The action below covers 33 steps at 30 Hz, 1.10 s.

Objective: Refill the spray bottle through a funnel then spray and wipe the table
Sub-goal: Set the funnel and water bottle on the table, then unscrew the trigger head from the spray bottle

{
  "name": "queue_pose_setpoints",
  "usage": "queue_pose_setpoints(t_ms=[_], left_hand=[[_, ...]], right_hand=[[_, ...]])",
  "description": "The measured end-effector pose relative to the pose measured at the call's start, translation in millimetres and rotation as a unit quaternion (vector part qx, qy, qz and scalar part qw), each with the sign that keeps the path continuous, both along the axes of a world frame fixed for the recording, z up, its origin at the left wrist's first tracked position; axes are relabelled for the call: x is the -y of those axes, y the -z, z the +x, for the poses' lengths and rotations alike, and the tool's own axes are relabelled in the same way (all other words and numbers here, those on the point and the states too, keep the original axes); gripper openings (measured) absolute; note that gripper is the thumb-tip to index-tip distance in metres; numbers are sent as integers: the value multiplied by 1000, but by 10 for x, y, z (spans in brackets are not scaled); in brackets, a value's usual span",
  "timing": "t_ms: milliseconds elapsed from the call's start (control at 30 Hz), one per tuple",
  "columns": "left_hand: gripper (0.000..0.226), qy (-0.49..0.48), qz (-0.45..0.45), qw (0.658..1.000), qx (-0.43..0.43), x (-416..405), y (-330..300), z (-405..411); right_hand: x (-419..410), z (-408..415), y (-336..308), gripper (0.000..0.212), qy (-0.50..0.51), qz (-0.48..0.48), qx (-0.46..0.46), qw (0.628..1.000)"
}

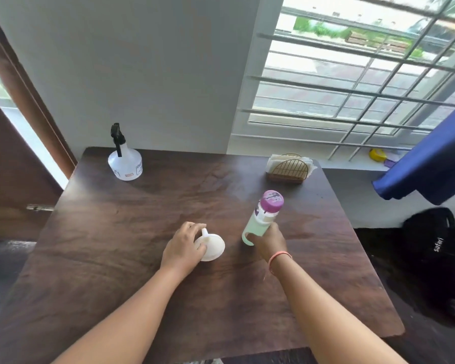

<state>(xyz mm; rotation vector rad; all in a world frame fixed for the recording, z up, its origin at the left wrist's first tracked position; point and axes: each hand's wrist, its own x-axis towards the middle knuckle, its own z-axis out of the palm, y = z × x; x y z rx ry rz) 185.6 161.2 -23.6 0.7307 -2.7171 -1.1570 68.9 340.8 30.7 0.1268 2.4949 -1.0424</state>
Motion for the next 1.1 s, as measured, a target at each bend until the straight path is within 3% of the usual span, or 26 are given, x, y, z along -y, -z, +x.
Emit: queue_pose_setpoints(t_ms=[67,133,200,300,433,567,733,833,967,1100], left_hand=[[49,-3,29,999,-35,82,-34,70],[44,-25,43,995,-90,152,-78,149],[31,-79,48,986,-137,275,-135,289],[19,-155,57,972,-170,523,-149,460],[16,-261,74,951,-149,1059,-161,583],[35,-276,120,947,-115,1535,-272,279],[73,-308,143,936,-97,2059,-468,-344],[85,-334,118,931,-93,2364,-407,-659],[83,-338,84,934,-78,2569,-274,-936],[65,-334,25,940,-71,2694,-173,-1137]], right_hand=[[-2,-27,281,69,17,26,79,996],[10,-5,556,76,-25,80,100,991],[164,272,249,67,-121,185,92,971],[405,417,-93,43,-263,326,24,908],[1138,390,-437,37,-343,313,-99,880],[1747,212,-535,34,-371,241,-188,877],[2015,-25,-264,53,-477,294,-84,824],[1971,-114,-30,52,-501,318,-86,800],[1935,-199,105,44,-513,328,-81,789],[1879,-293,135,40,-524,368,-75,765]])
